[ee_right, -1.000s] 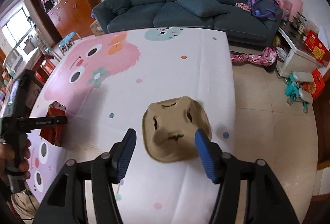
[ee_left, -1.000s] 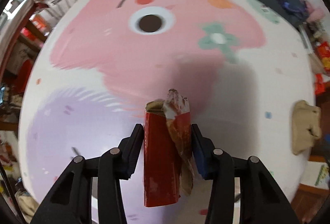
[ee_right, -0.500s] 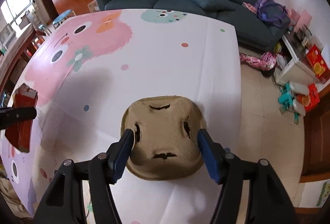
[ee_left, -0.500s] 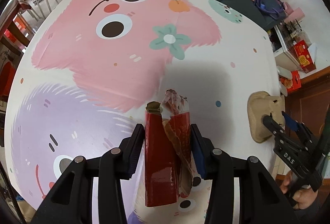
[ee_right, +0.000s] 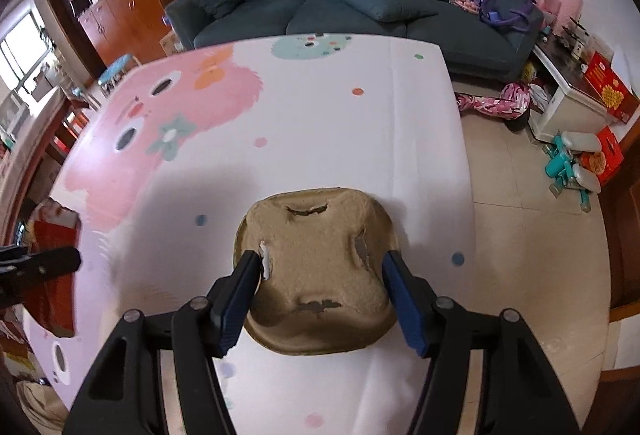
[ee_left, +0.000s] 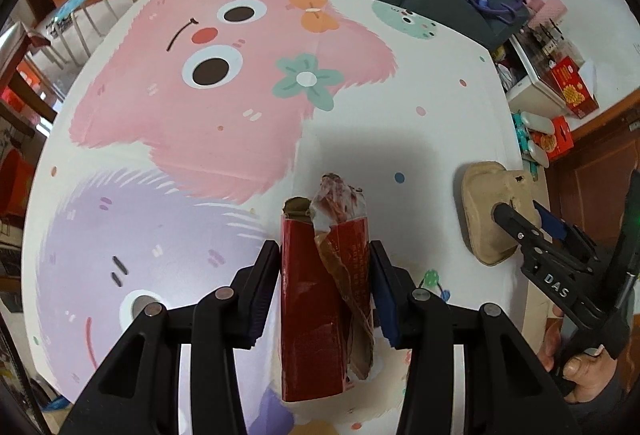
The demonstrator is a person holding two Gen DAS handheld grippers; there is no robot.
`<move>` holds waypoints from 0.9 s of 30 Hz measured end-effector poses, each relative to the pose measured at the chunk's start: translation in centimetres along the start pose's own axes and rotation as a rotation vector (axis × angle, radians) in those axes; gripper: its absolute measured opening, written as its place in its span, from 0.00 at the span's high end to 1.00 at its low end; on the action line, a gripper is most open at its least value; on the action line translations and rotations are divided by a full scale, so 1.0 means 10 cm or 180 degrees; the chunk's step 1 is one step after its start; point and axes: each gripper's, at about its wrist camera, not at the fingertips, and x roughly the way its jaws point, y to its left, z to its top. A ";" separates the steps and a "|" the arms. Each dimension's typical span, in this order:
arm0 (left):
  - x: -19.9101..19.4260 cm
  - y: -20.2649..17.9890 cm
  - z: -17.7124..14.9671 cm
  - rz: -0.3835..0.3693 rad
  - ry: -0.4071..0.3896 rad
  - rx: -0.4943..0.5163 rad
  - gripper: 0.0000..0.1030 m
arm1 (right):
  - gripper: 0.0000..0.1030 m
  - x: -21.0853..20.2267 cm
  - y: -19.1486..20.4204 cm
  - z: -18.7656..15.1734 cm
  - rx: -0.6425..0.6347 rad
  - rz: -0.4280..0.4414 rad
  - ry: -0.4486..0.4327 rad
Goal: Collect trash
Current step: 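Carry the red box and tan tray with both tools over the black bin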
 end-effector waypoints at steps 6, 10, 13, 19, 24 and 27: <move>-0.22 0.17 -0.21 -0.0063 -0.0036 0.0063 0.58 | 0.38 -0.30 0.29 -0.20 0.0057 0.0092 -0.0105; -0.37 0.33 -0.40 -0.0134 -0.0059 0.0124 0.58 | 0.38 -0.48 0.56 -0.43 0.0074 0.0118 -0.0125; -0.48 0.47 -0.56 -0.0200 -0.0070 0.0198 0.58 | 0.38 -0.60 0.74 -0.63 0.0169 0.0098 -0.0125; -0.77 0.81 -1.05 -0.0318 -0.0076 0.0455 0.58 | 0.38 -0.94 1.17 -1.17 0.0499 0.0073 -0.0156; -1.01 1.10 -1.46 -0.0424 -0.0078 0.0713 0.58 | 0.38 -1.24 1.61 -1.68 0.0636 0.0002 -0.0227; -1.12 1.22 -1.67 -0.0461 -0.0052 0.0873 0.58 | 0.38 -1.40 1.83 -2.00 0.0790 -0.0022 -0.0250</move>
